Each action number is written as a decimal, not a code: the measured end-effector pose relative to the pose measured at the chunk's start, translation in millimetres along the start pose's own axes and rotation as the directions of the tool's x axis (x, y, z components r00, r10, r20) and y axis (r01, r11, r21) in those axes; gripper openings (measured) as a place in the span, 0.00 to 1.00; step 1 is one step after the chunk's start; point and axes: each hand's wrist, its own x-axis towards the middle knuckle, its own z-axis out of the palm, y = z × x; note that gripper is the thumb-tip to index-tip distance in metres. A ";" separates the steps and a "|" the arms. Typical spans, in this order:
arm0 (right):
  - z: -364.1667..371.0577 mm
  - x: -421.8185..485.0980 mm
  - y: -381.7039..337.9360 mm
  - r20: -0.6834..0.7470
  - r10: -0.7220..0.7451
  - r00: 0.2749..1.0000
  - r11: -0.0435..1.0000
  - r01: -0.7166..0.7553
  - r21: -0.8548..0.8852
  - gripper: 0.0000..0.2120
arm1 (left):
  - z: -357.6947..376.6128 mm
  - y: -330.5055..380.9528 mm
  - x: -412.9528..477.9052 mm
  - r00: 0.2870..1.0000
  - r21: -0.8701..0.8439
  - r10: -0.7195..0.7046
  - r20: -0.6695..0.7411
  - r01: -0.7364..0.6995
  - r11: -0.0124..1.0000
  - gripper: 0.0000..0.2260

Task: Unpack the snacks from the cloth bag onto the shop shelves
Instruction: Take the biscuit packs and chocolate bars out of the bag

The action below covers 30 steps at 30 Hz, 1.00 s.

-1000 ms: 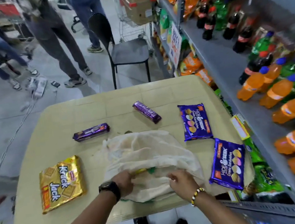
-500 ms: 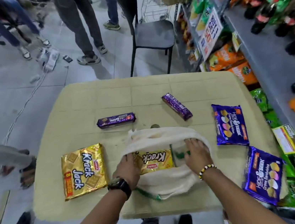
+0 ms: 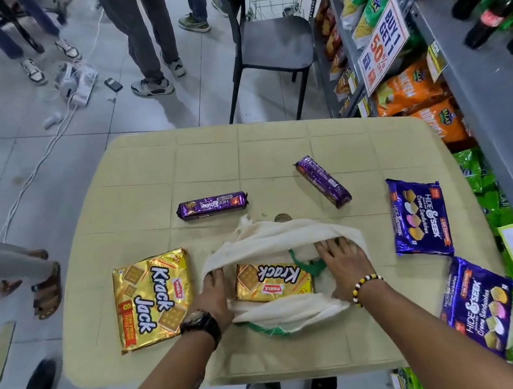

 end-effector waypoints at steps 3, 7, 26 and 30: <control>21.6 -15.9 -10.5 0.041 -0.004 0.999 1.000 0.004 0.014 0.64 | 7.2 1.6 -5.9 0.999 0.054 -0.035 0.015 0.034 0.998 0.51; 32.2 -25.3 -10.5 0.053 0.079 0.995 0.994 -0.082 0.066 0.57 | 2.9 2.4 -2.3 0.997 0.065 0.003 0.072 -0.008 0.998 0.50; 9.8 -41.1 -83.8 0.315 0.432 0.845 0.091 -0.389 0.917 0.11 | -18.8 29.1 -4.0 1.000 -0.745 0.001 -0.024 -0.019 0.666 0.13; 9.8 -37.4 -91.2 0.304 0.462 0.833 0.045 -0.364 0.930 0.14 | -15.3 34.5 -4.7 0.999 -0.696 -0.035 -0.030 0.004 0.718 0.14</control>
